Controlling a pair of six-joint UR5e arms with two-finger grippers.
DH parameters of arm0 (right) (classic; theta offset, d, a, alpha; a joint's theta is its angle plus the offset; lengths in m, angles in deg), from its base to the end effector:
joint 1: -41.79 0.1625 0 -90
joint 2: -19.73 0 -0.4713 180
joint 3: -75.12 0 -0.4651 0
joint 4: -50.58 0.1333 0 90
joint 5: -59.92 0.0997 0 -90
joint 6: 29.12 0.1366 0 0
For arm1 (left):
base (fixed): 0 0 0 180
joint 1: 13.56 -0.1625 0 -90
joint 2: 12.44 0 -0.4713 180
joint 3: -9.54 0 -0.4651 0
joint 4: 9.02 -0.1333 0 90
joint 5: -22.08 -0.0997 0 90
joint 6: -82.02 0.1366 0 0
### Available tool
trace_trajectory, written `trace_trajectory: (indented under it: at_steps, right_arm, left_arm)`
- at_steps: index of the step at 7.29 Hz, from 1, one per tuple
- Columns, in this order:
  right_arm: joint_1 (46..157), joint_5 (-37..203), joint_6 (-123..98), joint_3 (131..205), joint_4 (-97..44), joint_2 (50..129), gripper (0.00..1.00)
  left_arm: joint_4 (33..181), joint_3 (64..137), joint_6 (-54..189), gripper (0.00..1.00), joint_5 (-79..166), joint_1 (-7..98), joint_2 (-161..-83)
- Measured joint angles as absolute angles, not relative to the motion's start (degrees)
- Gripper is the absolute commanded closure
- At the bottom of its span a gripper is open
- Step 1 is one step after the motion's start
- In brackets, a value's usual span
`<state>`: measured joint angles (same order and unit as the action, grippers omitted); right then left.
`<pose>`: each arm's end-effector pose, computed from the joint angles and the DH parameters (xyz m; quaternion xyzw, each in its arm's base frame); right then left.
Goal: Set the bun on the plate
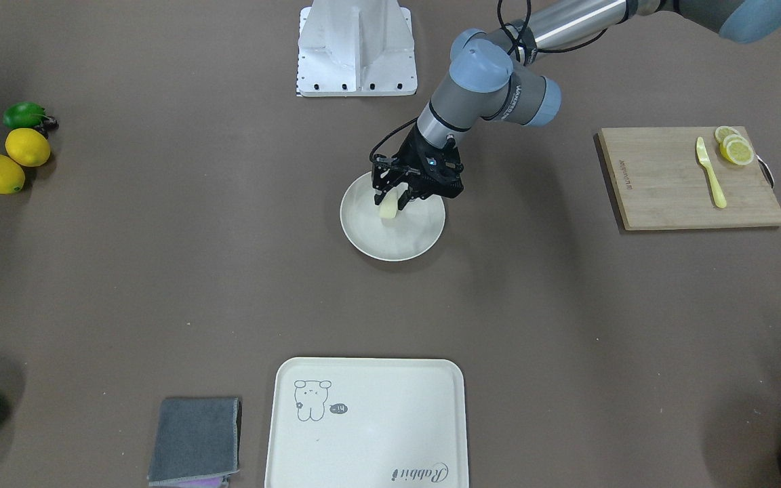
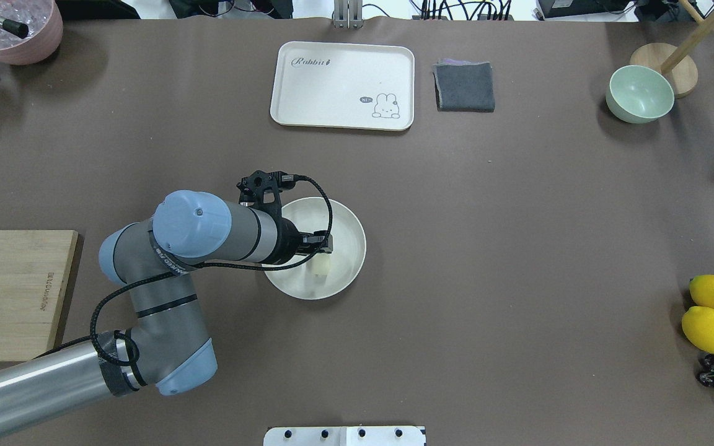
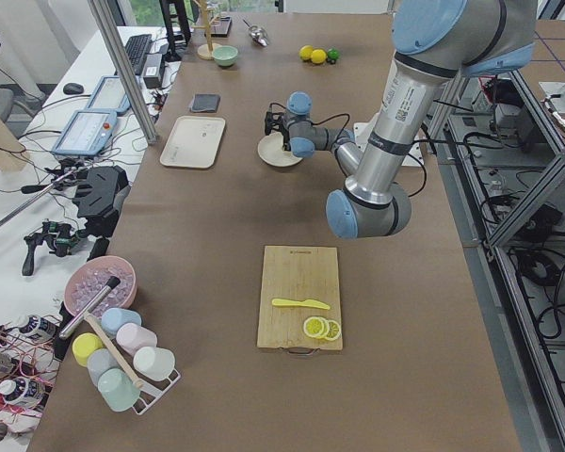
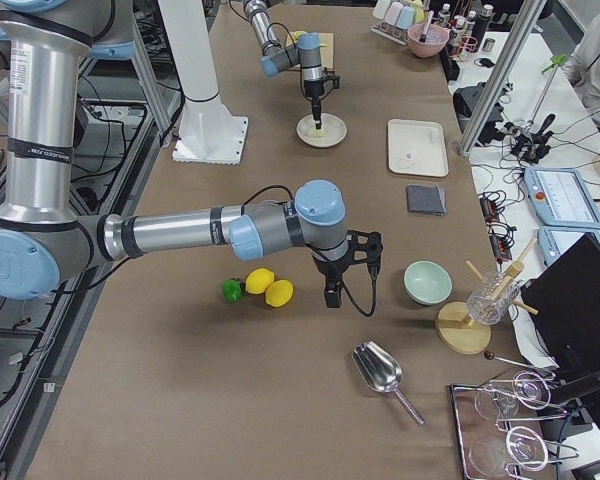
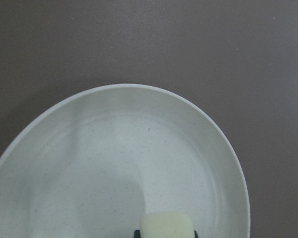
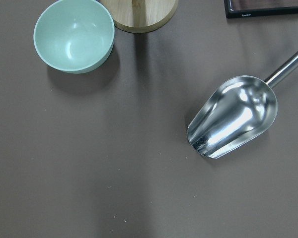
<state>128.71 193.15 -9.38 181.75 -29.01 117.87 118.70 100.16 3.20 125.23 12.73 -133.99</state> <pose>0.0118 -0.5212 0.6223 0.0777 -0.3864 0.0730 0.9162 0.6715 -0.4458 0.2686 0.0939 0.5690 -0.0420 0.8159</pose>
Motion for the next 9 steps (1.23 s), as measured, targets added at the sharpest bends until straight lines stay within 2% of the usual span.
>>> trace_trajectory:
  at_steps: [4, 7, 9]
  right_arm:
    - [128.7, 193.2, -9.3, 181.7, -29.0, 117.9, 0.00]
    - [128.7, 193.1, -9.3, 181.7, -29.0, 118.0, 0.00]
    - [128.7, 193.0, -9.4, 181.7, -29.0, 118.3, 0.00]
  left_arm:
    - [116.4, 105.9, 4.4, 0.03, 127.3, 16.3, -131.0]
    - [111.3, 116.8, 18.8, 0.03, 137.3, 28.8, -118.0]
    - [109.5, 117.7, 36.0, 0.03, 147.3, 41.9, -110.3]
